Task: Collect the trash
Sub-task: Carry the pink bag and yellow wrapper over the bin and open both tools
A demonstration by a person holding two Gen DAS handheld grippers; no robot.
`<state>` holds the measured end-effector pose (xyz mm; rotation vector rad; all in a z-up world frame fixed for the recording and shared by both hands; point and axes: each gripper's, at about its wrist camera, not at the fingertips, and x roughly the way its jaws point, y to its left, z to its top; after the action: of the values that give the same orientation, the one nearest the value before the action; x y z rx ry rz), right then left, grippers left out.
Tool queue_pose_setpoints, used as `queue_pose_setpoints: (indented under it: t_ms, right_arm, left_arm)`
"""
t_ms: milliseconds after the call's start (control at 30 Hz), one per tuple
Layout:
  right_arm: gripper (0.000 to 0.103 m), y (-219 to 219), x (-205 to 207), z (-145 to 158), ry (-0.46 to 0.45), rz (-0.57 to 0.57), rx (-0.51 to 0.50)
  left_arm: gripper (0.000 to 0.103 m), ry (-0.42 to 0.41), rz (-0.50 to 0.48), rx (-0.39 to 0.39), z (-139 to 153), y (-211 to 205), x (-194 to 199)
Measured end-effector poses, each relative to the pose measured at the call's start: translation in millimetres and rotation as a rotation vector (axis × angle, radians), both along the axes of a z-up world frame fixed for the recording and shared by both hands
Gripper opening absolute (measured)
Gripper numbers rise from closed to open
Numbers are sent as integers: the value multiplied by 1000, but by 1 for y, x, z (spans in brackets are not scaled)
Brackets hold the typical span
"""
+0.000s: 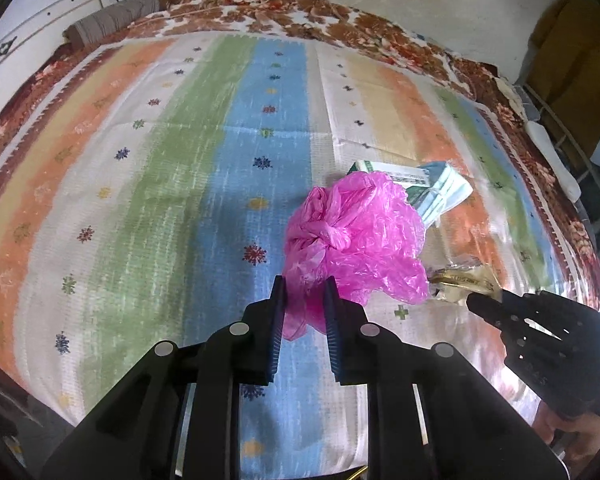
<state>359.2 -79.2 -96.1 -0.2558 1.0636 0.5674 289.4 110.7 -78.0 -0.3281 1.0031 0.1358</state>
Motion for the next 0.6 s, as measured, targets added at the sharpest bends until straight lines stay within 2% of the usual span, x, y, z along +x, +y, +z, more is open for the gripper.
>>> queue_pose_setpoints:
  t_ms: [367, 600]
  right_arm:
    - [16, -21, -36, 31, -37, -19, 2]
    - [17, -42, -60, 58, -62, -40, 62]
  left_arm:
    - [18, -61, -22, -23, 28, -2, -26]
    - [18, -113, -45, -44, 46, -26, -44]
